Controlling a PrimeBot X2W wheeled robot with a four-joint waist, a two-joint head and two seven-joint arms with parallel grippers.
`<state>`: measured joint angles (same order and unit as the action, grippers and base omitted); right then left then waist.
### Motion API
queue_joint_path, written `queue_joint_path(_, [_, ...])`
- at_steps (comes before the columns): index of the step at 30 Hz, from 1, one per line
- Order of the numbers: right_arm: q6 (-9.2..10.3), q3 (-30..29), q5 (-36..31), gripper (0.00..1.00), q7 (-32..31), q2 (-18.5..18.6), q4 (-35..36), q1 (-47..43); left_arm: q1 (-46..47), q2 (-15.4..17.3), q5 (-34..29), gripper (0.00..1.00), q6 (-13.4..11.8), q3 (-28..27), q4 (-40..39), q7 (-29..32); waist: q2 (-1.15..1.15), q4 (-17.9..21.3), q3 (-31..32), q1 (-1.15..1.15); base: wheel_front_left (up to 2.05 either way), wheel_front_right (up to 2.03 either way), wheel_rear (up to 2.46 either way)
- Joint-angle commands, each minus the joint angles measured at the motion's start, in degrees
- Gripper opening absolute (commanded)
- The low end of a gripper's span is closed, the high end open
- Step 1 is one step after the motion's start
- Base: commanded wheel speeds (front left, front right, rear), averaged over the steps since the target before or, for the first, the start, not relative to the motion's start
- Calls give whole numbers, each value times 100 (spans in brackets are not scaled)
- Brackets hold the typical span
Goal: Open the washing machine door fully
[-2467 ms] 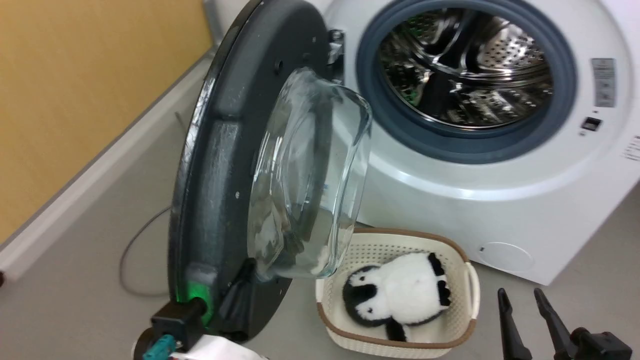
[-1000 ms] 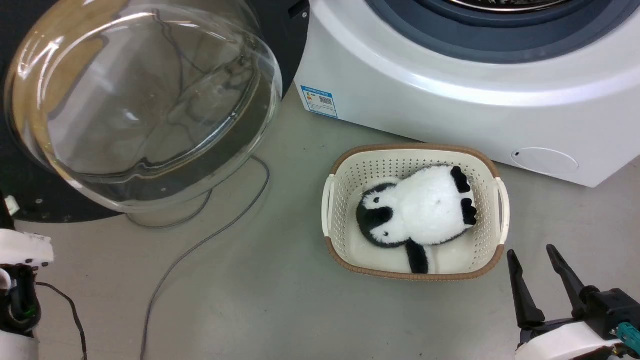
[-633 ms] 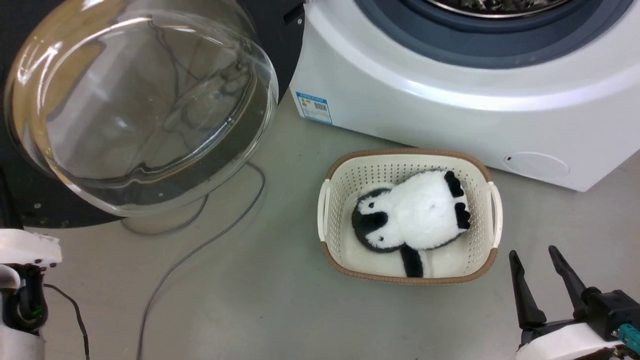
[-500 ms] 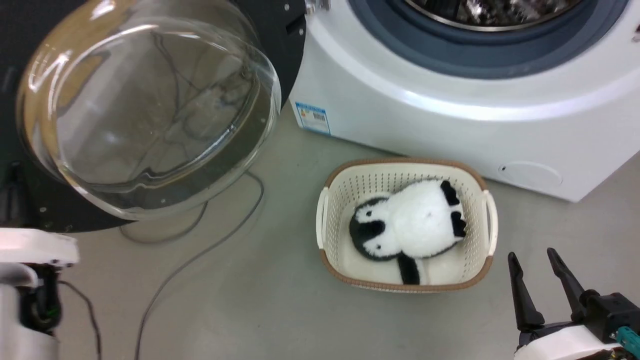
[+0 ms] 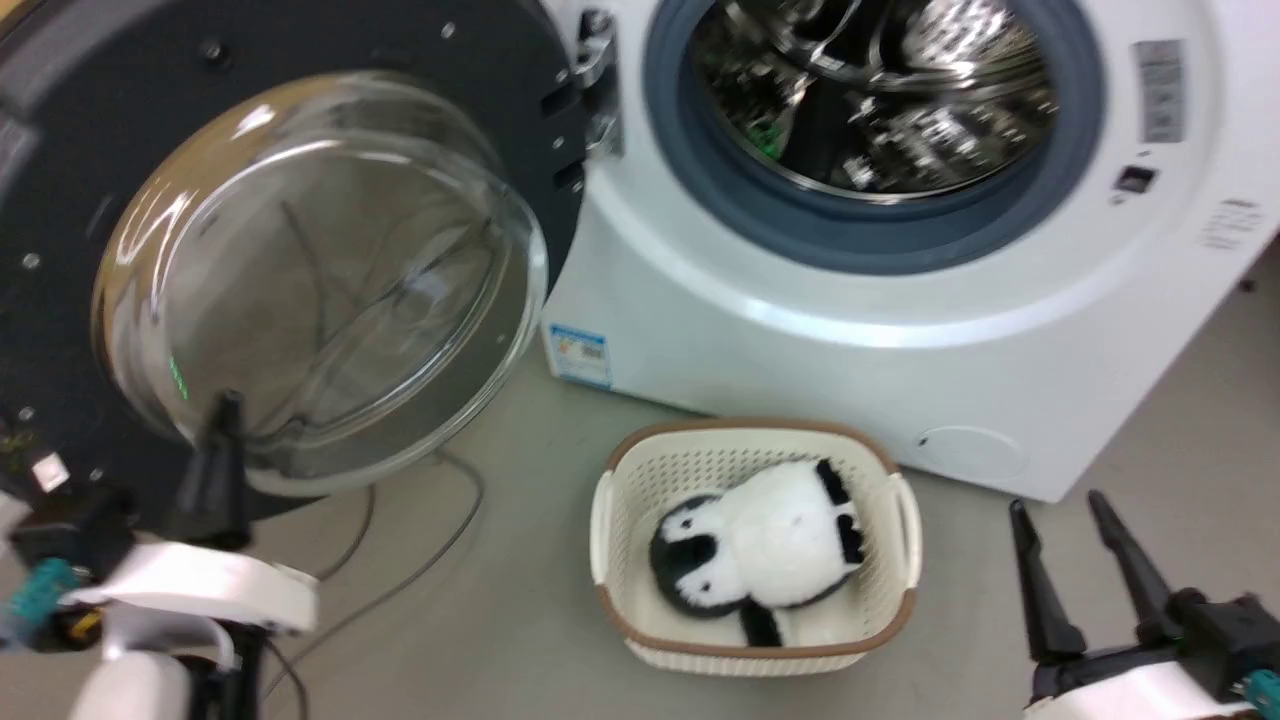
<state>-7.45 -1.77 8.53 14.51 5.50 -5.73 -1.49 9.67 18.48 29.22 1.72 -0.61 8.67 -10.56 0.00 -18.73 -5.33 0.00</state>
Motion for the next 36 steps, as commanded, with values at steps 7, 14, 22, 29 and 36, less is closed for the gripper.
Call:
queue_joint_path(7, [-3,-98,-149,100,47,-85,695,-271,-524,-303,-142,0,-37,484,-469,147,0,619,563,0,0,0,0])
queue_joint_path(14, [-3,66,-69,100,48,-166,1212,-422,-1051,-585,-272,8,-151,788,-545,-76,0,1253,719,0,0,0,0])
queue_joint_path(22, [-3,152,-229,100,49,-129,1190,-545,-1384,-652,-578,100,-266,967,-487,-284,0,1619,782,0,0,0,0])
queue_joint_path(29, [-3,149,-264,100,49,-164,941,-658,-1608,-780,-883,100,-367,1044,-440,-416,0,1825,792,0,0,0,0])
queue_joint_path(36, [-3,154,-247,100,49,-184,820,-702,-1700,-841,-1135,100,-419,1062,-427,-439,0,1926,759,0,0,0,0])
